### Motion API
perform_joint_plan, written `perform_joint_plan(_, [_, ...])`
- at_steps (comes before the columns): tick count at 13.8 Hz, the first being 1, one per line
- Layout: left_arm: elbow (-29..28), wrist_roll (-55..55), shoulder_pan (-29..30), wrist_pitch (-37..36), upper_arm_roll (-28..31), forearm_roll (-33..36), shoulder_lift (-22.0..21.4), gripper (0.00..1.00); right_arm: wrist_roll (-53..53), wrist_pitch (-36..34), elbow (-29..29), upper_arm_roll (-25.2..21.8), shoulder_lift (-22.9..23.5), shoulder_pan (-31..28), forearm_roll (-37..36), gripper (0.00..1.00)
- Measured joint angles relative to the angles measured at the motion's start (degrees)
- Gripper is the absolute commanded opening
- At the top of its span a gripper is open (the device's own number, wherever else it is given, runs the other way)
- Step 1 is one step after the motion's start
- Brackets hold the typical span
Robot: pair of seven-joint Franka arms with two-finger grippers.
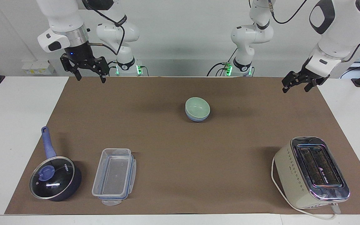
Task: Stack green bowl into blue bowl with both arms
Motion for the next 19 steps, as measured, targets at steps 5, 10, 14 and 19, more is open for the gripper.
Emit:
perform_joint_plan(5, [0.0,0.0,0.0,0.0,0.0,0.0,0.0,1.00,0.0,-1.0,0.4,-0.1,0.3,-0.1,0.0,1.00])
perform_joint_plan(10, [0.0,0.0,0.0,0.0,0.0,0.0,0.0,1.00,0.0,-3.5,5.3,0.4,3.2,0.2,0.0,1.00])
perform_joint_plan(14, [0.0,0.0,0.0,0.0,0.0,0.0,0.0,1.00,0.0,-3.6,5.7,0.4,3.6,0.2,0.0,1.00])
perform_joint_plan(19, [0.0,0.0,0.0,0.0,0.0,0.0,0.0,1.00,0.1,-3.4,4.6,0.3,3.3,0.0,0.1,1.00])
